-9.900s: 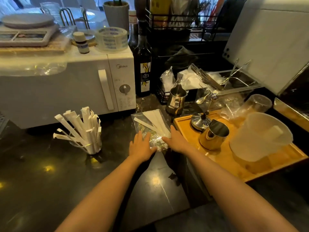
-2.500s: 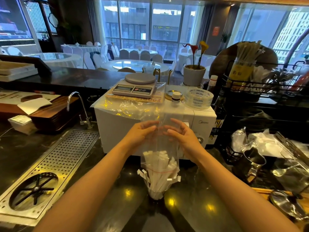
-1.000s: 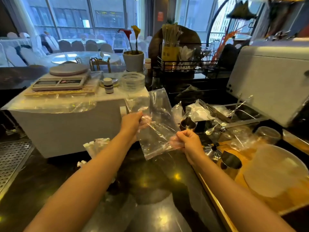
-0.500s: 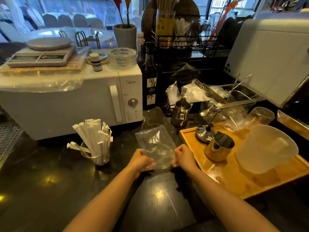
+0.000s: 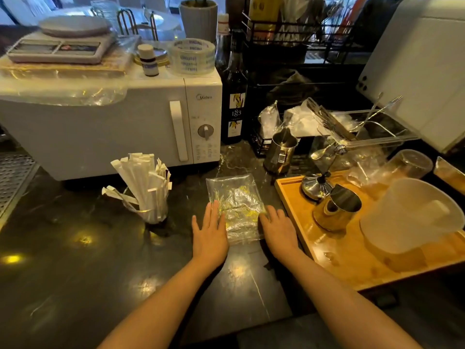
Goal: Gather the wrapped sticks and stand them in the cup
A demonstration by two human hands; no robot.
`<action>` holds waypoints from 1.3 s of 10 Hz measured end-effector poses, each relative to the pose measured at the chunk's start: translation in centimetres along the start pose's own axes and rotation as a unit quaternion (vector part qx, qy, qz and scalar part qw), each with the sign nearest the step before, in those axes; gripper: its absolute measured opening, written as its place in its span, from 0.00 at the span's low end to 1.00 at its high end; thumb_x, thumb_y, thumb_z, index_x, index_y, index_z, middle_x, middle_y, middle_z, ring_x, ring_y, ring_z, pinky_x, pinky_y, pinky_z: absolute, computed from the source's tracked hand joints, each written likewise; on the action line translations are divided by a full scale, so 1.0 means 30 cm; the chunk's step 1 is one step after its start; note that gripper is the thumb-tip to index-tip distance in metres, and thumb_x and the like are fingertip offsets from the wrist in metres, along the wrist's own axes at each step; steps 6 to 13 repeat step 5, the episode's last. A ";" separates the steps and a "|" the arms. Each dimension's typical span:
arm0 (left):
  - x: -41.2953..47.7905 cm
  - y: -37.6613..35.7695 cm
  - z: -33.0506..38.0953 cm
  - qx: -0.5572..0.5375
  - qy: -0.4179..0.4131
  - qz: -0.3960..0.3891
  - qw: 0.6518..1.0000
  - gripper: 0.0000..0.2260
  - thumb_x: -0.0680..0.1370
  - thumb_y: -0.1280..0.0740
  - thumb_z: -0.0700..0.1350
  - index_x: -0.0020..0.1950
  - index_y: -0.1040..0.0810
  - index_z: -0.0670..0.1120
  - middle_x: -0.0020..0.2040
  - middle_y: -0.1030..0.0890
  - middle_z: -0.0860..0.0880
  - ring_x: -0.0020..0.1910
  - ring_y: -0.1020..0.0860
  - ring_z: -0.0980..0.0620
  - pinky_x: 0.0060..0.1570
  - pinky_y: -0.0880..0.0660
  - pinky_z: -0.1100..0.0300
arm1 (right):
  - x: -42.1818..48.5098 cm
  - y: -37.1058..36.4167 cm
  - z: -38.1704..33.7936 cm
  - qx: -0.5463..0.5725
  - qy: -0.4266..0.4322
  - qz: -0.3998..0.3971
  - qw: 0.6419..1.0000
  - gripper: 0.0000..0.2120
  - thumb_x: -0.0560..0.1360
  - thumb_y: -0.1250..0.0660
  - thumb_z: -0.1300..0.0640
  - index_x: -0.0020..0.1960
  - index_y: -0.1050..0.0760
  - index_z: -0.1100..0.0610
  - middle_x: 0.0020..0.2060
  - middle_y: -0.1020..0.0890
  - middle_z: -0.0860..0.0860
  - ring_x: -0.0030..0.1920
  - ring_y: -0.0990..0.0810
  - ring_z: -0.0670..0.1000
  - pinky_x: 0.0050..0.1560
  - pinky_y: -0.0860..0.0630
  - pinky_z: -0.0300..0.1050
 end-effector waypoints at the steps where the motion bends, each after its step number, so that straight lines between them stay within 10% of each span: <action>1: -0.001 -0.028 -0.019 0.002 -0.008 -0.038 0.999 0.23 0.81 0.54 0.47 0.75 0.57 0.44 0.78 0.58 0.46 0.76 0.60 0.48 0.73 0.59 0.41 | 0.004 -0.029 -0.013 -0.052 0.068 0.006 0.996 0.20 0.65 0.29 0.63 0.57 0.23 0.62 0.56 0.19 0.58 0.54 0.19 0.58 0.47 0.22 0.48; 3: 0.002 -0.026 -0.035 -0.034 -0.019 -0.062 0.997 0.23 0.82 0.56 0.48 0.75 0.56 0.44 0.78 0.56 0.47 0.77 0.58 0.49 0.74 0.57 0.45 | 0.021 -0.027 -0.017 -0.083 0.102 -0.027 0.991 0.24 0.78 0.46 0.63 0.73 0.45 0.61 0.73 0.38 0.56 0.73 0.41 0.56 0.71 0.41 0.49; 13: -0.007 0.020 -0.039 -0.064 -0.079 -0.040 0.994 0.23 0.82 0.55 0.48 0.75 0.58 0.48 0.78 0.55 0.47 0.77 0.58 0.49 0.75 0.55 0.50 | 0.043 0.041 -0.009 -0.055 0.085 0.002 0.995 0.30 0.77 0.42 0.65 0.75 0.50 0.61 0.77 0.48 0.58 0.77 0.47 0.55 0.74 0.45 0.49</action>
Point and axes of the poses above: each hand's wrist, its own x-axis towards the middle knuckle, its own y-axis out of the back of the hand, z = x × y, the point moved 6 cm from there along x, towards the middle knuckle
